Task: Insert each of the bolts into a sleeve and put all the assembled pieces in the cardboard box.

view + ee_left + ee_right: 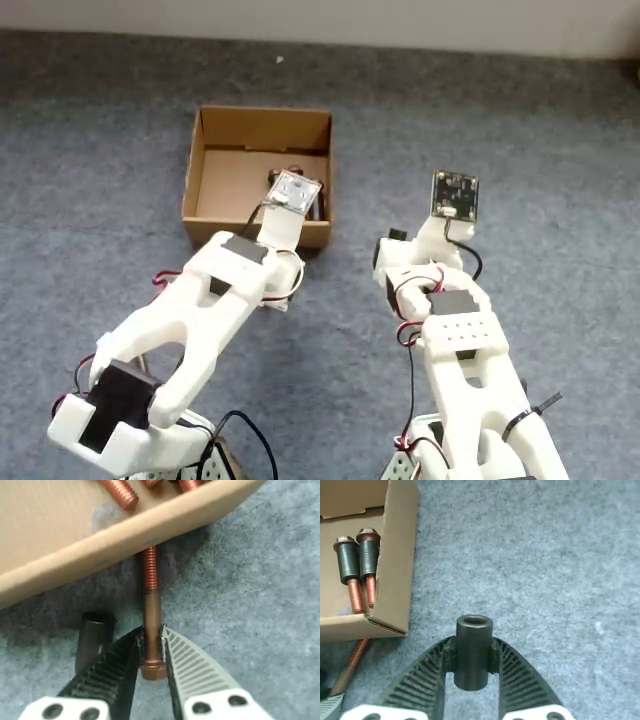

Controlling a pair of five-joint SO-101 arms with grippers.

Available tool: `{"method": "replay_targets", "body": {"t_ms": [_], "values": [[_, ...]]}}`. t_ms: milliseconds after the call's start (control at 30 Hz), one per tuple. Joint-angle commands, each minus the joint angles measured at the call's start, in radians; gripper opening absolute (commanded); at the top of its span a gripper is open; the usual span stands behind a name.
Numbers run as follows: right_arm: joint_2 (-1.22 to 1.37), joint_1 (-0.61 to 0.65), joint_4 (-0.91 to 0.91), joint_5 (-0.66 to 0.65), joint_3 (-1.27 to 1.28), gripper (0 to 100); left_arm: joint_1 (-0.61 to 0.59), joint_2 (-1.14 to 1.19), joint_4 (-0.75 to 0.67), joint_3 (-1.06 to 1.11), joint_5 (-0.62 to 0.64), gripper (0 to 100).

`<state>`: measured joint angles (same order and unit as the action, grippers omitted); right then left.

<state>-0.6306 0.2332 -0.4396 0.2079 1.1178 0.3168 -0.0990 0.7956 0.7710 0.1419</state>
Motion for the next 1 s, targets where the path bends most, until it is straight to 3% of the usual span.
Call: {"method": "replay_targets", "body": {"t_ms": [0, 200, 467, 633, 800, 967], "values": [[-0.031, -0.012, 0.021, -0.011, -0.004, 0.5, 0.005, -0.051, 0.140, -0.041, 0.005, 0], [-0.031, -0.012, 0.021, -0.011, -0.004, 0.5, 0.002, -0.302, 0.275, 0.030, -0.112, 0], [-0.031, -0.012, 0.021, -0.011, -0.004, 0.5, -0.101, -0.651, 0.470, 0.104, -0.407, 0], [-0.031, -0.012, 0.021, -0.011, -0.004, 0.5, -0.228, -0.766, 0.540, 0.104, -0.671, 1], [-0.031, -0.012, 0.021, -0.011, -0.004, 0.5, -0.292, -0.759, 0.572, 0.104, -1.016, 1], [-0.031, -0.012, 0.021, -0.011, -0.004, 0.5, -0.326, -0.725, 0.572, 0.104, -1.201, 1]]}}
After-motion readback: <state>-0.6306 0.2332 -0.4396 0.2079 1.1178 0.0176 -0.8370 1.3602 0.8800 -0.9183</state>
